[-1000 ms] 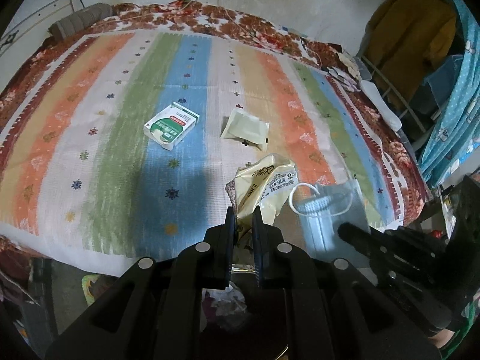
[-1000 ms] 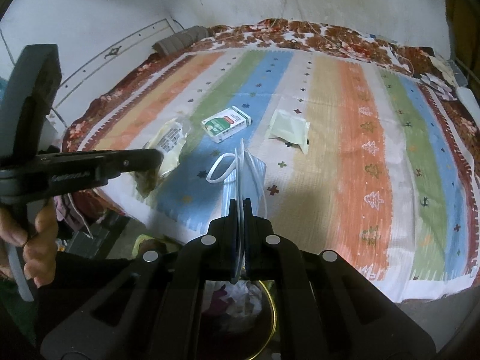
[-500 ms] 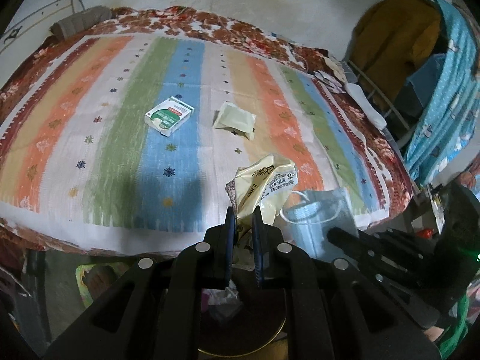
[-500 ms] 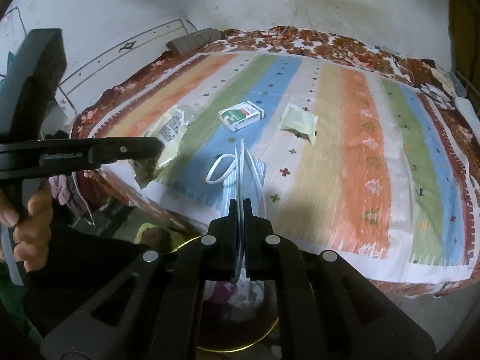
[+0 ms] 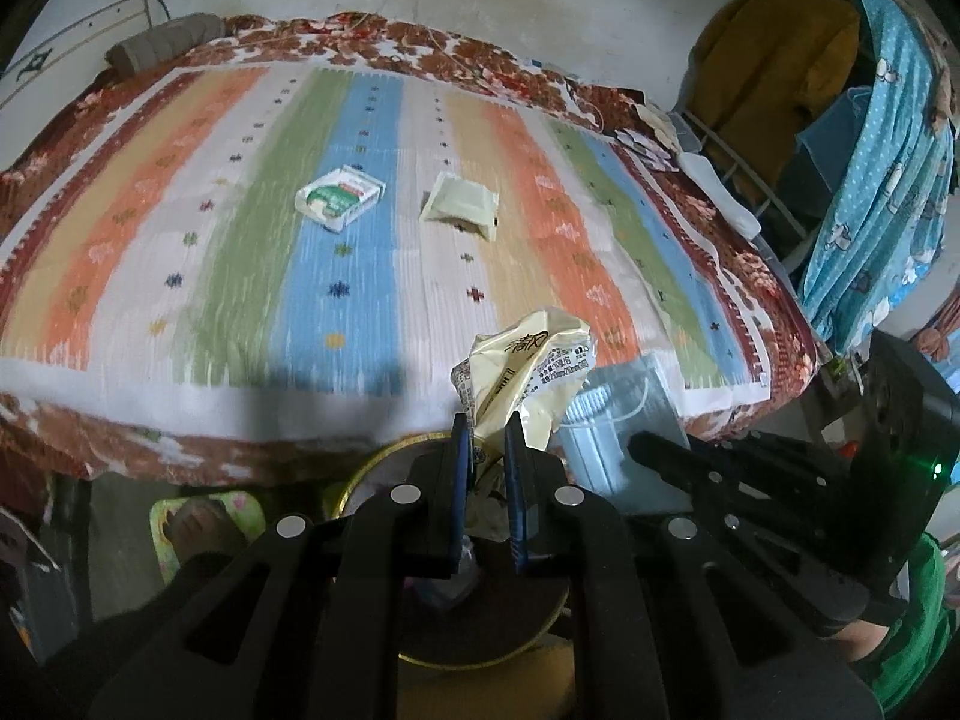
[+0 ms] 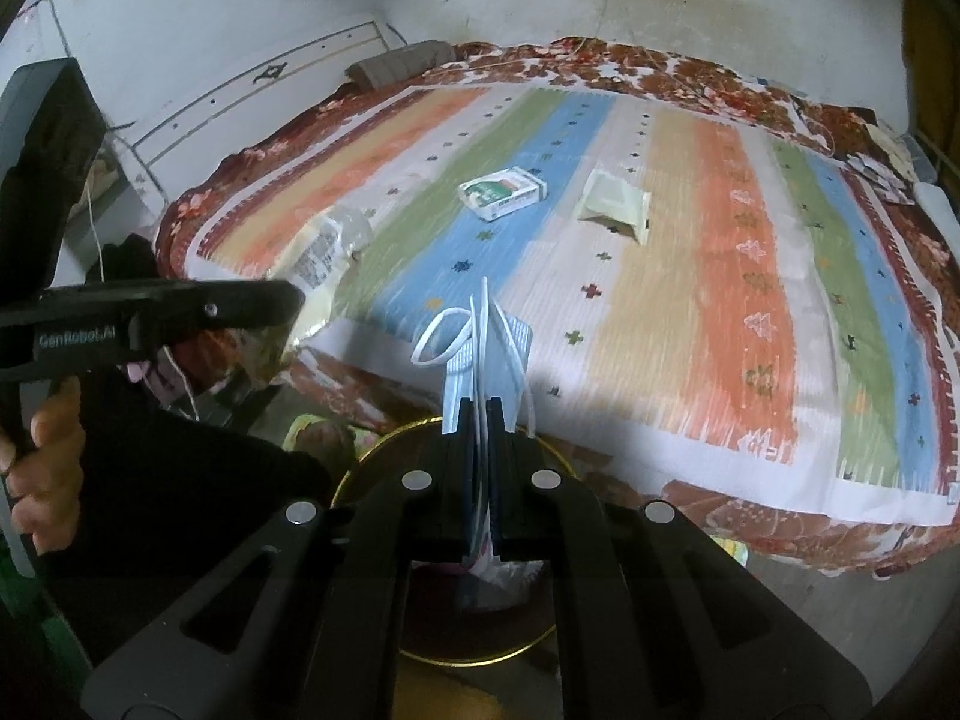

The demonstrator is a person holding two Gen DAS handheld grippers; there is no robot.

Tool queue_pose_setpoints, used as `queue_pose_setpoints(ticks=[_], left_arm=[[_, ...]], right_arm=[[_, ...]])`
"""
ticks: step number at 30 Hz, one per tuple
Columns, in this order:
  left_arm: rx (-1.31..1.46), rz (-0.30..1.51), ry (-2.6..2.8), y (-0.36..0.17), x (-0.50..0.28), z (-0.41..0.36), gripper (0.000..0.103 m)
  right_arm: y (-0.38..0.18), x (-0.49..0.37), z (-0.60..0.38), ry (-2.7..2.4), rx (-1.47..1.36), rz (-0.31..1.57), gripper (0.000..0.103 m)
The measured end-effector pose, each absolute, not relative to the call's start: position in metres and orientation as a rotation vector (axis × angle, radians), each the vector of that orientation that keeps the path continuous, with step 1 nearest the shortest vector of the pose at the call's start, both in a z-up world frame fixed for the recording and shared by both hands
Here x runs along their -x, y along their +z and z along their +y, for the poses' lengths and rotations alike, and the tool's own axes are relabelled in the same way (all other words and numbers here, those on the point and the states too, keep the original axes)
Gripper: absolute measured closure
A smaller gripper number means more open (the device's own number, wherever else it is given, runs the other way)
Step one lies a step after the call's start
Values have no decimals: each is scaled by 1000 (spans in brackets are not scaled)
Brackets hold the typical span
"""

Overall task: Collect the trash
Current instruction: 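Lift the mask and the yellow wrapper with both tools and carry them over the bin, then open both tools to drop the mask and the yellow wrapper into the bin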

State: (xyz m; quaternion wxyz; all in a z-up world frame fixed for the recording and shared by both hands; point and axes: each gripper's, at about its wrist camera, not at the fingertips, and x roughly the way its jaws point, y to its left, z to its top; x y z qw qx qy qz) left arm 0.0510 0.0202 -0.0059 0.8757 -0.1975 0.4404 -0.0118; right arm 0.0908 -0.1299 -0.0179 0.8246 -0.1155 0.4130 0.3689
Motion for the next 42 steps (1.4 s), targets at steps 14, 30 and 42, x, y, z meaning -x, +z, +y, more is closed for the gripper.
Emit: queue_pose_setpoints(ticks=[14,30,42], left_arm=[[446,1098,45,-55,-42,6,92],[594,1355,129,-125,-74,18,92],[684,1398,198,-152,-101,32,91]], right_arm=[[-65,-67,-129,776,291,1056,100],[-129,-103,-122,675,211,1339,99],[-163,-131,-113,600,173,1427,98]])
